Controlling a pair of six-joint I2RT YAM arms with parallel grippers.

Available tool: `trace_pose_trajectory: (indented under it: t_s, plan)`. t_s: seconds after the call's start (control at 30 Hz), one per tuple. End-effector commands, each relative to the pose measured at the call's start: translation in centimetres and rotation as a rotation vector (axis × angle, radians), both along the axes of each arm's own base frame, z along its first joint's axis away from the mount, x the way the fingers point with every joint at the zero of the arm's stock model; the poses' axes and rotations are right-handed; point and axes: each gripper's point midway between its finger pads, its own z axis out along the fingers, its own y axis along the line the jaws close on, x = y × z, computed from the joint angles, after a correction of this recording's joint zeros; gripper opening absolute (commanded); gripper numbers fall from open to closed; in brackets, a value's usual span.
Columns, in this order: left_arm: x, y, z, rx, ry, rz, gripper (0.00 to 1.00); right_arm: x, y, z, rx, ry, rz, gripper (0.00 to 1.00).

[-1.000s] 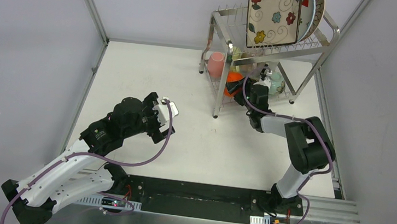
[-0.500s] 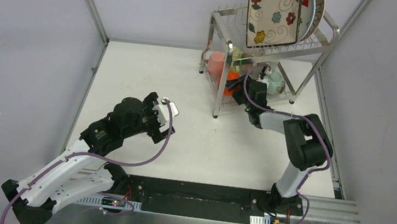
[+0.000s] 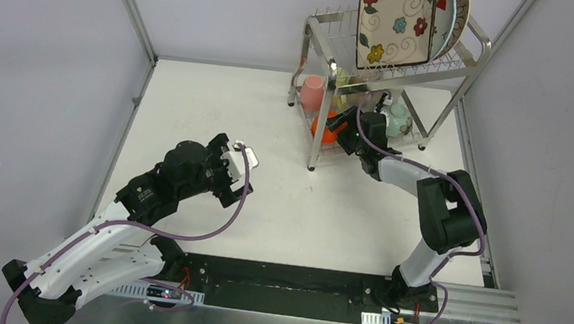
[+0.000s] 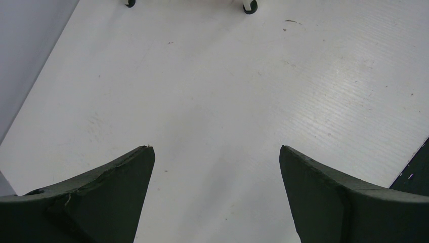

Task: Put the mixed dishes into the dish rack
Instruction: Turn the bowl upside down on the dish rack.

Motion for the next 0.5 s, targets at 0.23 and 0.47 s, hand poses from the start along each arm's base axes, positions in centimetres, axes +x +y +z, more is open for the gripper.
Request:
trace_pose_trajectory:
  t_s: [0.23, 0.47]
  plan:
    - [0.4, -0.6, 0.5, -0.031, -0.009, 0.002, 0.99, -1.8, -2.4, 1.9, -0.151, 0.042, -0.007, 0.78]
    - [0.3, -0.7, 0.4, -0.033, -0.004, -0.001, 0.99, -2.8, -3.1, 1.9, -0.236, 0.076, 0.030, 0.81]
